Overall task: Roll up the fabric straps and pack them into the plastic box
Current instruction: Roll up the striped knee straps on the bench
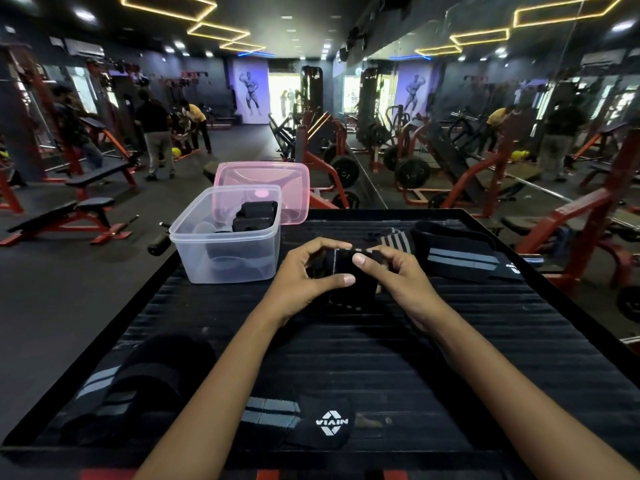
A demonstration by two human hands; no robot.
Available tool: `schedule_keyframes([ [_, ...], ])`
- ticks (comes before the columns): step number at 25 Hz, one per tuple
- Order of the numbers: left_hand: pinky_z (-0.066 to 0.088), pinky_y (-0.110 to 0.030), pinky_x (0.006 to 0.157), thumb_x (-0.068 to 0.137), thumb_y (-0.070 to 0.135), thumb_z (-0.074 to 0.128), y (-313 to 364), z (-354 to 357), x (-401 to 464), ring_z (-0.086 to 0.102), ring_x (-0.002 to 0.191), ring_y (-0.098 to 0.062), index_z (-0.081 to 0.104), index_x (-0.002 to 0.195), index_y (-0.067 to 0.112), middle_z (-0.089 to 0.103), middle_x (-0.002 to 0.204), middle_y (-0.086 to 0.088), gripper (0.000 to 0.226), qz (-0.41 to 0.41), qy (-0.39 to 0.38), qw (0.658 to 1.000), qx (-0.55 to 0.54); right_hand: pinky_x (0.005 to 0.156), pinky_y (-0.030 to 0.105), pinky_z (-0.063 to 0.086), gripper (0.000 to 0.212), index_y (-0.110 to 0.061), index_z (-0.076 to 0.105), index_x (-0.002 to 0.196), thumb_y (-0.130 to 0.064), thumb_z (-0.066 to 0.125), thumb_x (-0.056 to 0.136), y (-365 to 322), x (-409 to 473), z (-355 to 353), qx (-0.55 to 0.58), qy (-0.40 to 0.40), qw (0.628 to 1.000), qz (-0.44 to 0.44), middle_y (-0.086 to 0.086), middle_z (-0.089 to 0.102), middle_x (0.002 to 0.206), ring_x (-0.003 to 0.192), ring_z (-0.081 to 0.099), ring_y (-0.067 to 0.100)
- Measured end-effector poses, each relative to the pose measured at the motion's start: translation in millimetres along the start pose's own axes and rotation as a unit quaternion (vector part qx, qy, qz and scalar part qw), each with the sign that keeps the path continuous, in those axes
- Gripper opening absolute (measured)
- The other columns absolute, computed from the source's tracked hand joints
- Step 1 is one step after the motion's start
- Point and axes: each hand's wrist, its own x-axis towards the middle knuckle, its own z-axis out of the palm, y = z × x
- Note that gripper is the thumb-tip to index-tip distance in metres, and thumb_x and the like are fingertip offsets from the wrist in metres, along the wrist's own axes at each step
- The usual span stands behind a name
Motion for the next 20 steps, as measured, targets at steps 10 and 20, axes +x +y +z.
schedule_keyframes([
  [10,0.048,-0.028,0.099,0.071,0.032,0.081,-1.9,1.5,-1.0,0.061,0.112,-0.008,0.058,0.122,0.032,0.065,0.116,0.005,0.056,-0.023,-0.016,0.999,0.021,0.086,0.028,0.051,0.036,-0.004,0.067,0.105,-0.016,0.078,0.074,4.6,2.0,-1.6,-0.051,-0.008,0.998,-0.038,0.013,0.071,0.101,0.094,0.066,0.017],
  [20,0.053,-0.03,0.086,0.074,0.042,0.077,-2.5,4.3,0.7,0.07,0.091,-0.01,0.071,0.095,0.019,0.074,0.092,0.003,0.031,-0.04,0.12,0.992,0.014,0.086,0.026,0.054,0.061,-0.01,0.052,0.124,0.003,0.078,0.071,2.1,-1.5,-2.4,-0.074,-0.066,0.995,-0.014,0.005,0.062,0.117,0.103,0.065,0.011],
])
